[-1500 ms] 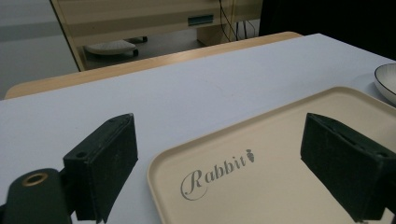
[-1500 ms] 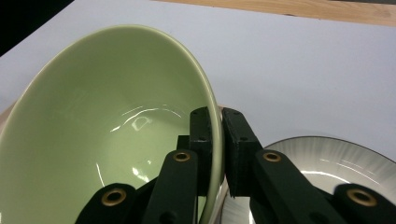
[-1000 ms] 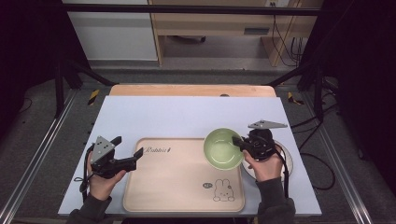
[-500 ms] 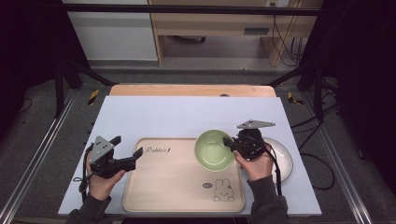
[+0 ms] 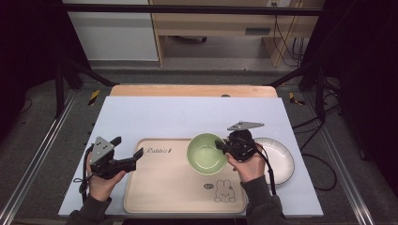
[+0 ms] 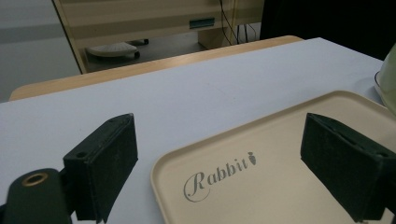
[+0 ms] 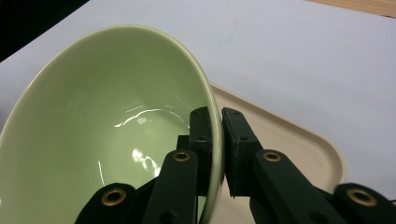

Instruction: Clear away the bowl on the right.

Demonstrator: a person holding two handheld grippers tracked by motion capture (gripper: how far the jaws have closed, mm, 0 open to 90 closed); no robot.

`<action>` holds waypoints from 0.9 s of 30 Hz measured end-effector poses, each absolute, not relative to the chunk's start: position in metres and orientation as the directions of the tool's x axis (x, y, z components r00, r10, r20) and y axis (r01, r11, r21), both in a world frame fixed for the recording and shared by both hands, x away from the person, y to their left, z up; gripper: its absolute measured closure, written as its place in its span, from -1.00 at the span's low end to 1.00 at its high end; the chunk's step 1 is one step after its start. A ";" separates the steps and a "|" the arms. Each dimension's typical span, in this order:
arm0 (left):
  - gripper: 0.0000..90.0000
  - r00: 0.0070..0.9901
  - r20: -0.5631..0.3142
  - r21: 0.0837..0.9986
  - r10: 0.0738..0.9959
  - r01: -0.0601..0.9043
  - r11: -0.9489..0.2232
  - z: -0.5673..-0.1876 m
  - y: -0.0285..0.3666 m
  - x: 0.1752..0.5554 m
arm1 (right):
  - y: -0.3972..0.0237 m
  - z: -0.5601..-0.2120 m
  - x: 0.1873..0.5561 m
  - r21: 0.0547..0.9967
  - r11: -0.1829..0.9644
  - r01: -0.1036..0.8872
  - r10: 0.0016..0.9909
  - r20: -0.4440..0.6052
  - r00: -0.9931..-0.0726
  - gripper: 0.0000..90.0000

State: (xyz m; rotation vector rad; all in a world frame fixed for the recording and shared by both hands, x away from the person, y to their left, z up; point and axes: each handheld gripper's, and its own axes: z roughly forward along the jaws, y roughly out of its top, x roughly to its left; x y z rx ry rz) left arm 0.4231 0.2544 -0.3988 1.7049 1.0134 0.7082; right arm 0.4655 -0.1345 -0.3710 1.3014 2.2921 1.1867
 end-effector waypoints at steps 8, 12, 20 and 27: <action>-0.77 0.481 -0.001 0.941 0.877 0.298 -0.162 -0.399 0.254 0.423 | -0.124 -0.375 0.468 0.748 0.292 0.596 0.792 0.161 -0.589 0.85; -0.77 0.481 -0.001 0.941 0.877 0.298 -0.162 -0.399 0.254 0.423 | -0.117 -0.379 0.469 0.743 0.303 0.597 0.785 0.161 -0.598 0.85; -0.76 0.482 0.000 0.940 0.876 0.298 -0.164 -0.399 0.254 0.423 | -0.105 -0.387 0.471 0.732 0.330 0.596 0.770 0.157 -0.619 0.85; -0.76 0.483 -0.002 0.941 0.876 0.297 -0.161 -0.399 0.253 0.422 | -0.097 -0.394 0.472 0.715 0.340 0.611 0.769 0.162 -0.618 0.85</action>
